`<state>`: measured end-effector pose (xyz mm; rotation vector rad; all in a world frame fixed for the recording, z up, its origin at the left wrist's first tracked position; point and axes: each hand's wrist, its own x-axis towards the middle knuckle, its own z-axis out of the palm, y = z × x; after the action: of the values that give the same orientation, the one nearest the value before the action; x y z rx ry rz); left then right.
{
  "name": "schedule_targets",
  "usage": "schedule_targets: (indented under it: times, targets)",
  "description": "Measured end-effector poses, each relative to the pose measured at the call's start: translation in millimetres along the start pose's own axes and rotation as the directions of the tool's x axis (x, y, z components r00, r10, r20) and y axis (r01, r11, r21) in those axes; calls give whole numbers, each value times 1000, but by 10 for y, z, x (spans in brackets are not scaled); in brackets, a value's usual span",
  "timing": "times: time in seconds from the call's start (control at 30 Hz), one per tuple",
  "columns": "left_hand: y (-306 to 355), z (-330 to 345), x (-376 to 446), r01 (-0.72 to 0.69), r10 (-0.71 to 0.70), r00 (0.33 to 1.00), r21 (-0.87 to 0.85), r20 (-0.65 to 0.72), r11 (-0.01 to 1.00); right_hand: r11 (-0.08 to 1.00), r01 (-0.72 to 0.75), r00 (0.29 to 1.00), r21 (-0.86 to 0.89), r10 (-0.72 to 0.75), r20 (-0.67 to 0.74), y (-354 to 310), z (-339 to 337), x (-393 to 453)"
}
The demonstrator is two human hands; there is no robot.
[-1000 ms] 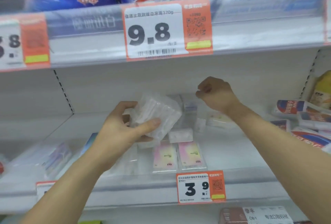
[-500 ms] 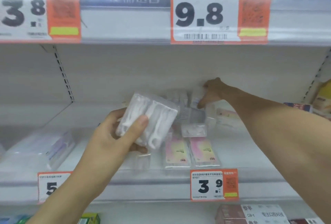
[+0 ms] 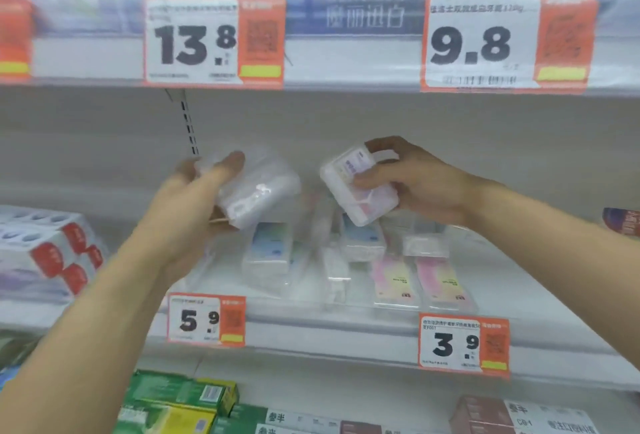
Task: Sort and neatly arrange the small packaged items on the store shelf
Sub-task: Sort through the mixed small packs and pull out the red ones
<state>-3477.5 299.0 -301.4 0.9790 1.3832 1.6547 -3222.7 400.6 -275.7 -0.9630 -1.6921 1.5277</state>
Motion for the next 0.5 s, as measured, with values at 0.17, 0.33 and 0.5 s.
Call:
schedule_targets:
  times: [0.17,0.33,0.5]
  targets:
    - [108,-502,347,-204,328,923,468,-200,860,991,19,996,-134,-30,-84,-91,632,378]
    - [-75,-833,667,-139,279,959,770,-52,623,931,24,988,-365,-79,-136,-150,1237,784]
    - [-243,-1052,721,56,36,995,840,-89,540,797,-34,994,-604,-39,-106,30,1621,1190]
